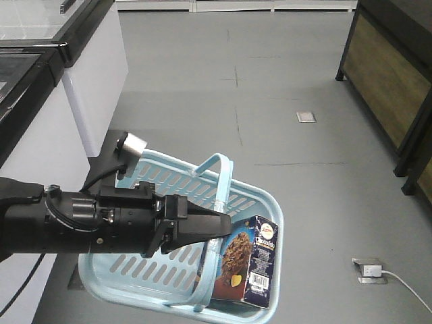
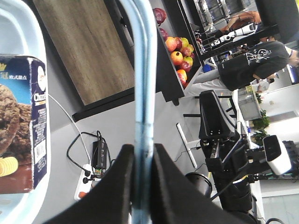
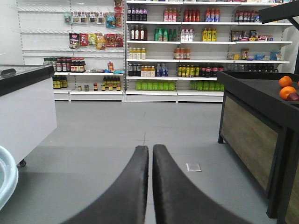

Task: Left arm holds basket, right arm returns cookies
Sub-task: 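Raise the held basket with cookie box in front of the robot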

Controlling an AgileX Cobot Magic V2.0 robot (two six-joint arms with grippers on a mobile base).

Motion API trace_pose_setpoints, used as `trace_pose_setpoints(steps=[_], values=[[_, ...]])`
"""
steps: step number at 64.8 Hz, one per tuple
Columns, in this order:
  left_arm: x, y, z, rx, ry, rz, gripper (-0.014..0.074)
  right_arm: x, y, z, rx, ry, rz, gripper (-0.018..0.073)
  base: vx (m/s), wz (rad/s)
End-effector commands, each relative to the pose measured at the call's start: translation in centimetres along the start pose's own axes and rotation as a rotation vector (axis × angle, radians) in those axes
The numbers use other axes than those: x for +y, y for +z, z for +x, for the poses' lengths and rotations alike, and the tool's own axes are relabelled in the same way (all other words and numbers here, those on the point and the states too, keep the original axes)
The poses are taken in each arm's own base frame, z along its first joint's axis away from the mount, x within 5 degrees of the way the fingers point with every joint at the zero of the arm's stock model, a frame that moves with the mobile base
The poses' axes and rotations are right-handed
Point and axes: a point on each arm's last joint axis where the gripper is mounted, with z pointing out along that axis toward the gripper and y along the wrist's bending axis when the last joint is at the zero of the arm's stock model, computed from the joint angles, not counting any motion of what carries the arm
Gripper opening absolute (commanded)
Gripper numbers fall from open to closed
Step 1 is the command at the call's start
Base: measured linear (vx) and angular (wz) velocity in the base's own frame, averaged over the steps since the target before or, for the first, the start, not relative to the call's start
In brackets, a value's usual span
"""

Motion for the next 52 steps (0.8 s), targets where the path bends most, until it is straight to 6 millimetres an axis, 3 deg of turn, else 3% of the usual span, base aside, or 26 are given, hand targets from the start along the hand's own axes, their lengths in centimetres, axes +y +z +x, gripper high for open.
trace_pose_setpoints(steps=[1,52], values=[[-2.54,-0.55,-0.72,-0.038,0.012,0.120,-0.0006,0.02,-0.08,-0.18,-0.072,-0.009,-0.002,-0.0011,0.03,-0.04],[-2.59,-0.57,-0.70,-0.037,0.012,0.124,-0.0006,0.02,-0.08,-0.18,-0.072,-0.009,-0.002,-0.0011,0.20,-0.03]])
